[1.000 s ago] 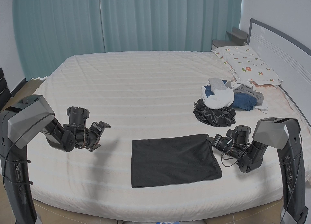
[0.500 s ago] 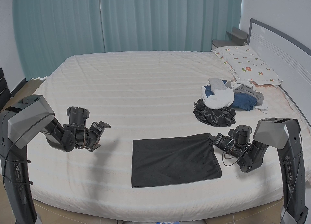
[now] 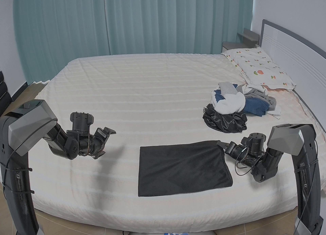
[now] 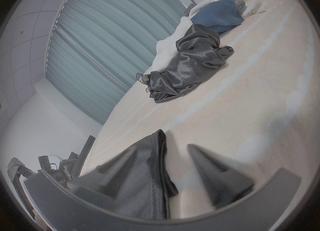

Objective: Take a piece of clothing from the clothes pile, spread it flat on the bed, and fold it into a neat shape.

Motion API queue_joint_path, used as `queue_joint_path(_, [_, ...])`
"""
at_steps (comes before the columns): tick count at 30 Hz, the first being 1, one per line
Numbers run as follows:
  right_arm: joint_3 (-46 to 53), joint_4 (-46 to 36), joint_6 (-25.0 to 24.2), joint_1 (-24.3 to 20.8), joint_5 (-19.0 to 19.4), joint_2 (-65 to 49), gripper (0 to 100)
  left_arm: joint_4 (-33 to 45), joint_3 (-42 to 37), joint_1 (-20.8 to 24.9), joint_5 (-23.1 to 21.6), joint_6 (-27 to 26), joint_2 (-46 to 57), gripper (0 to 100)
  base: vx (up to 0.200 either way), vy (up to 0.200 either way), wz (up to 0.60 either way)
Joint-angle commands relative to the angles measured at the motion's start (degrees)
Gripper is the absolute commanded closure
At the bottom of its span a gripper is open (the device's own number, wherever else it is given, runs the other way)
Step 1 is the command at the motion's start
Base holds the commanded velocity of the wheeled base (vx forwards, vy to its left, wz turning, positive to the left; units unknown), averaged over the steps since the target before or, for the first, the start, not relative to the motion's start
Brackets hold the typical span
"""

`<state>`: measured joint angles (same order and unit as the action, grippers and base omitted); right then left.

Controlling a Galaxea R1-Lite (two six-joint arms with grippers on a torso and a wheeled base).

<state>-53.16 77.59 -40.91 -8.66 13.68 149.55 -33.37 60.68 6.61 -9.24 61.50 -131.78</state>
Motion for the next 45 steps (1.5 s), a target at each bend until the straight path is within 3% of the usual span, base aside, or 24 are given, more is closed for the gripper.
queue_joint_path(1, [3.42,1.07,0.04,0.04,0.21,-3.48,0,-0.03,0.05,-0.02,0.01,0.02,-0.06,0,0.000,0.000,0.00])
queue_joint_path(14, [21.26,2.91,0.66,-2.86,1.09,-15.87,0,-0.03,0.05,-0.02,0.01,0.02,-0.06,0,0.000,0.000,0.00])
queue_joint_path(19, [32.25,10.21,0.92,-2.68,2.58,-15.08,0,0.06,0.14,-0.02,0.01,0.20,0.03,0,0.000,0.000,0.00])
queue_joint_path(35, [29.52,11.88,4.00,-3.39,3.99,-8.49,0,-0.03,0.05,-0.02,0.01,-0.07,-0.06,0,-0.038,0.000,0.00])
queue_joint_path(36, [29.61,11.88,4.00,-3.30,3.99,-8.58,100,-0.03,0.05,-0.02,0.01,-0.07,-0.06,0,0.000,0.000,0.00])
queue_joint_path(45, [31.81,11.97,4.09,-1.72,3.81,-9.37,100,-0.03,0.05,-0.02,-0.08,0.11,-0.06,0,0.000,0.000,0.00])
